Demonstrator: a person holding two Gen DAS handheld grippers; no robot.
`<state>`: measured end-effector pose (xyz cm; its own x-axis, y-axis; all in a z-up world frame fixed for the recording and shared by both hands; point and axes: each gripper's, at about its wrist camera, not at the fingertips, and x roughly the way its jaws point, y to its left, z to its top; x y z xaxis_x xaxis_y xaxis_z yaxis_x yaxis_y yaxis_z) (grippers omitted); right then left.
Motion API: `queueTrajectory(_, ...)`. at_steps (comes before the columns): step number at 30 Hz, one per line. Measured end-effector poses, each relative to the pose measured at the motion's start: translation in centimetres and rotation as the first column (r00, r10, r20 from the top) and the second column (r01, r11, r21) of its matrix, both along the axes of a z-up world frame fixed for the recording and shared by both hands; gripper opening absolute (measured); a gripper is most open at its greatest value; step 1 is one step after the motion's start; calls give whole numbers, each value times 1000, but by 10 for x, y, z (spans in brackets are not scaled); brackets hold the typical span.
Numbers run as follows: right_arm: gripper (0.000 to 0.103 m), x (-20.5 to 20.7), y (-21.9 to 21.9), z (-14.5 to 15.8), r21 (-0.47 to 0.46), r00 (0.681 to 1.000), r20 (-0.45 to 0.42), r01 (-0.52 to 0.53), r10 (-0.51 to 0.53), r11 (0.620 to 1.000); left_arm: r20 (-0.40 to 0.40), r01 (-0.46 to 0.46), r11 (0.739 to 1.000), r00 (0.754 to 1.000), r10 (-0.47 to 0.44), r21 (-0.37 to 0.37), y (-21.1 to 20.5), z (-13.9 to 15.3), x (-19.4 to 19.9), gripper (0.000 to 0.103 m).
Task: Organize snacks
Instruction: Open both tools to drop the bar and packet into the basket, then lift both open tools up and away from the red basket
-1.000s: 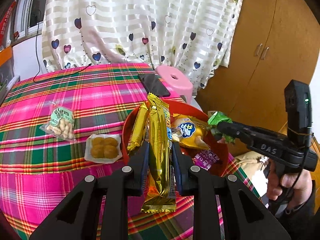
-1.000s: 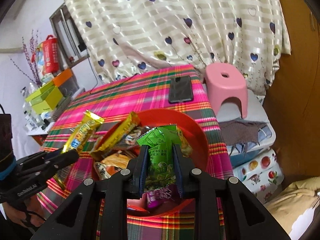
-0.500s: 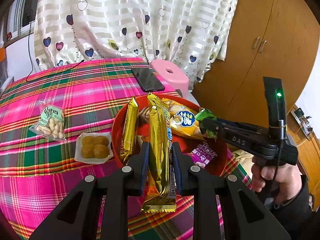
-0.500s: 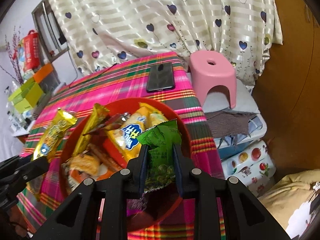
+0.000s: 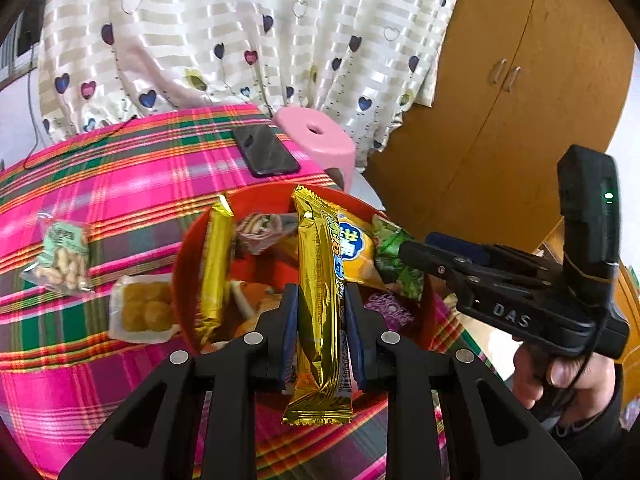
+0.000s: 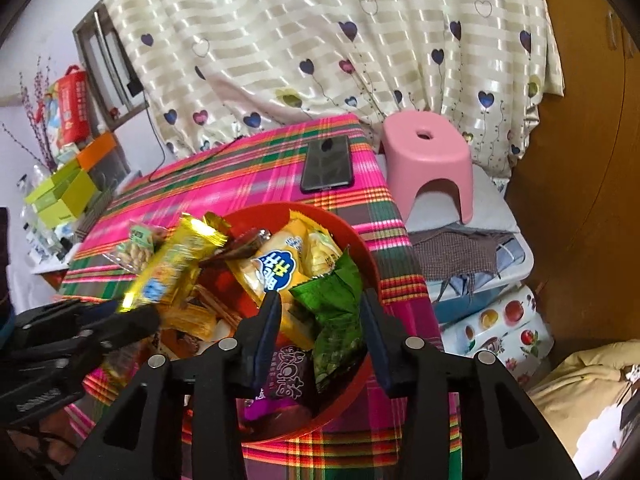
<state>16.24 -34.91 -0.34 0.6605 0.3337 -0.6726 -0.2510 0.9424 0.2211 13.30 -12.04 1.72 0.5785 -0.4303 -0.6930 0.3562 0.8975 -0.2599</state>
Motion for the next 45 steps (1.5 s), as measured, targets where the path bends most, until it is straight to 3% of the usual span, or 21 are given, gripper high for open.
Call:
queueTrajectory(11,40,-4,-3,2,8,1000,-6,-2,2,1000,-92,58,998,994,-58,-4,-15,-22,13,27)
queueTrajectory(18,39,-9,2,2,20,999,2,-45,45,999,-51,29,999,998,-31,-32,-1,-13,6,36)
queueTrajectory(20,28,-10,4,0,11,999,0,-50,50,999,-30,-2,1000,1000,1,-11,5,-10,2,36)
queueTrajectory(25,19,-14,7,-1,9,998,-5,-56,56,998,9,-82,996,997,81,29,20,-5,-8,36)
queueTrajectory(32,21,-24,46,4,64,981,-18,-194,195,979,5,-135,991,991,135,26,44,-7,-19,36)
queueTrajectory(35,34,-18,62,-3,41,979,-70,-190,192,981,-1,-154,988,988,154,26,51,-8,-22,36)
queueTrajectory(39,34,-10,68,-12,15,979,-106,-172,172,985,-6,-156,988,988,156,20,55,-9,-26,36)
queueTrajectory(42,19,-10,75,-9,-23,973,-88,-217,214,976,-6,-148,989,989,148,11,56,-9,-28,36)
queueTrajectory(43,10,-12,79,-7,-61,970,-69,-239,235,969,-8,-148,989,989,148,7,57,-10,-29,36)
queueTrajectory(45,7,-10,85,-5,-106,960,-61,-280,275,954,-12,-152,988,988,152,2,58,-10,-29,36)
